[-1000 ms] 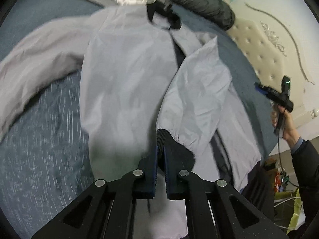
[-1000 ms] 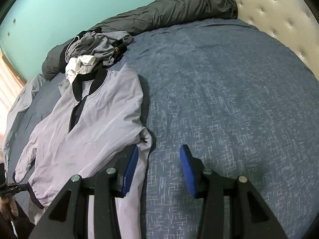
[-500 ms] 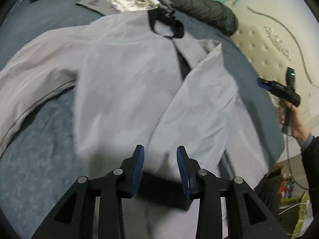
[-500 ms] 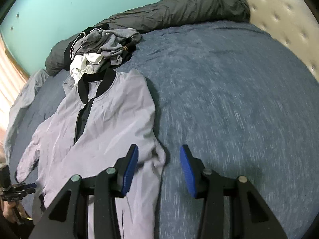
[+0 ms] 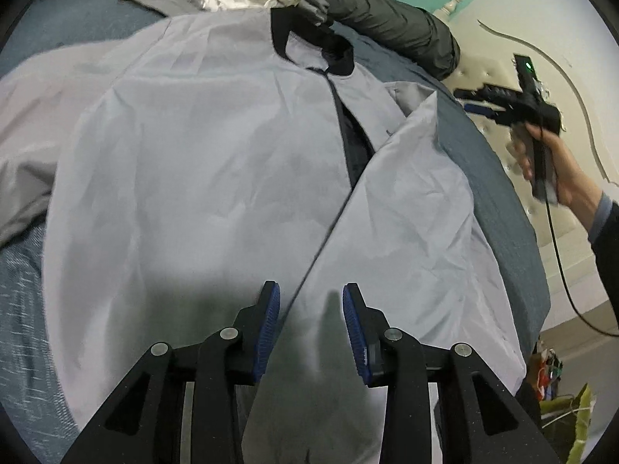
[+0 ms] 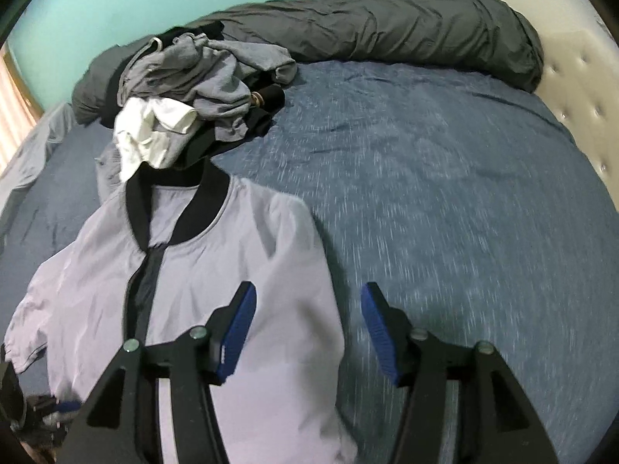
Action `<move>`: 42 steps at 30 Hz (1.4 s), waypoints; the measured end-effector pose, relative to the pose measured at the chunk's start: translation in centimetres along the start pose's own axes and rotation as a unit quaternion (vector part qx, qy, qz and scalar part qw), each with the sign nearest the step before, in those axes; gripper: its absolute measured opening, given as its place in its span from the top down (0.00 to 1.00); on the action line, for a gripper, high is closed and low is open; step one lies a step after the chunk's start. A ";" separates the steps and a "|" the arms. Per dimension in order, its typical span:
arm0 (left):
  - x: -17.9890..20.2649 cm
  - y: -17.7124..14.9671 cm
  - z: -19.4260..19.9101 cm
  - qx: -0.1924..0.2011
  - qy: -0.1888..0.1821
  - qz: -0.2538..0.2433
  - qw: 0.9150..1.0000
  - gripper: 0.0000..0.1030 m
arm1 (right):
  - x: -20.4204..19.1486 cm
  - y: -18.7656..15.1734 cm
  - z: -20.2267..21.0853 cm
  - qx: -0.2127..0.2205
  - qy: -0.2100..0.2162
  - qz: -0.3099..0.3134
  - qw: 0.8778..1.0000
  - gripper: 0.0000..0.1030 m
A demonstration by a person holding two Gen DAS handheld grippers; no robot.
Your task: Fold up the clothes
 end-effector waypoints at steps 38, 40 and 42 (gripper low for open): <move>-1.4 -1.8 -1.8 -0.010 0.025 -0.011 1.000 0.65 | 7.2 3.0 -11.6 0.002 -0.118 -0.034 0.992 0.98; -1.5 -1.9 -1.7 -0.009 0.025 -0.010 1.000 0.65 | 7.4 3.2 -10.1 0.020 -0.078 -0.053 0.995 0.98; -1.6 -1.9 -1.6 -0.009 0.024 -0.008 1.000 0.65 | 6.2 2.5 -9.3 0.013 -0.031 -0.053 0.998 0.98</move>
Point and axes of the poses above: each gripper's, at about its wrist camera, not at the fingertips, and z roughly against the way its jaws point, x to its right, y to its top, the point moved 5 cm from there along -z, roughly the way its jaws point, and after that the axes turned 15 degrees about x, right-handed, at the moved point
